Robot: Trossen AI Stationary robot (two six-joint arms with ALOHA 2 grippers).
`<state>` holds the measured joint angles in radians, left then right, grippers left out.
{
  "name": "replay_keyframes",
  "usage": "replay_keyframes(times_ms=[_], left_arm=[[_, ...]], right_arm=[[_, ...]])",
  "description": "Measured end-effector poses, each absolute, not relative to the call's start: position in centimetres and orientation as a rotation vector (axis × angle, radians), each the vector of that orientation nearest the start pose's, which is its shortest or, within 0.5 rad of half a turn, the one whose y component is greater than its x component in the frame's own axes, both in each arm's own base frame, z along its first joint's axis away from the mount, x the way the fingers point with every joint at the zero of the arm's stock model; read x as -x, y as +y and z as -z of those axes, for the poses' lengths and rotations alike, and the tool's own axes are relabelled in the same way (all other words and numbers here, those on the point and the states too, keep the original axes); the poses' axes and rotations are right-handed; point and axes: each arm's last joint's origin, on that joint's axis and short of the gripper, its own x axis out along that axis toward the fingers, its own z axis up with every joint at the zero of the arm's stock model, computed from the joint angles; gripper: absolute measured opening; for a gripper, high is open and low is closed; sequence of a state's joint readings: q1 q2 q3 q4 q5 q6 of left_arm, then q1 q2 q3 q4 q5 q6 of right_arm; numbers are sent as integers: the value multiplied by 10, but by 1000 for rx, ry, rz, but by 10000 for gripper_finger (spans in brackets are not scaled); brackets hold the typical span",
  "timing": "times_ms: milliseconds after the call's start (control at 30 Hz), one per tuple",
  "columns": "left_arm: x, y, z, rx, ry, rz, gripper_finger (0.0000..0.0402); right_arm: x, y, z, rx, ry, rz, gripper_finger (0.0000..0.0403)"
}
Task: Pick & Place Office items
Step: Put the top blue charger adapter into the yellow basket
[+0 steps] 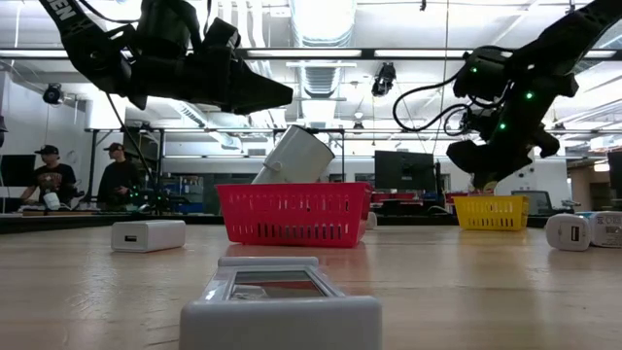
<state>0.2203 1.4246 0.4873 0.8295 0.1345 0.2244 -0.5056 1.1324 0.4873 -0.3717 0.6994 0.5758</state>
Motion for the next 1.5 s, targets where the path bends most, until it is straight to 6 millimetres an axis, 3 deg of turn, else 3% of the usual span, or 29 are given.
replay_keyframes(times_ms=[767,1500], left_arm=[[-265,55,-192,-205,115,-70,324],[-265,55,-192,-205,115,-71,324]], right_arm=[[-144,-121,-172,-455,919,1195,119],[-140,-118,-165,-496,1043,1050,119]])
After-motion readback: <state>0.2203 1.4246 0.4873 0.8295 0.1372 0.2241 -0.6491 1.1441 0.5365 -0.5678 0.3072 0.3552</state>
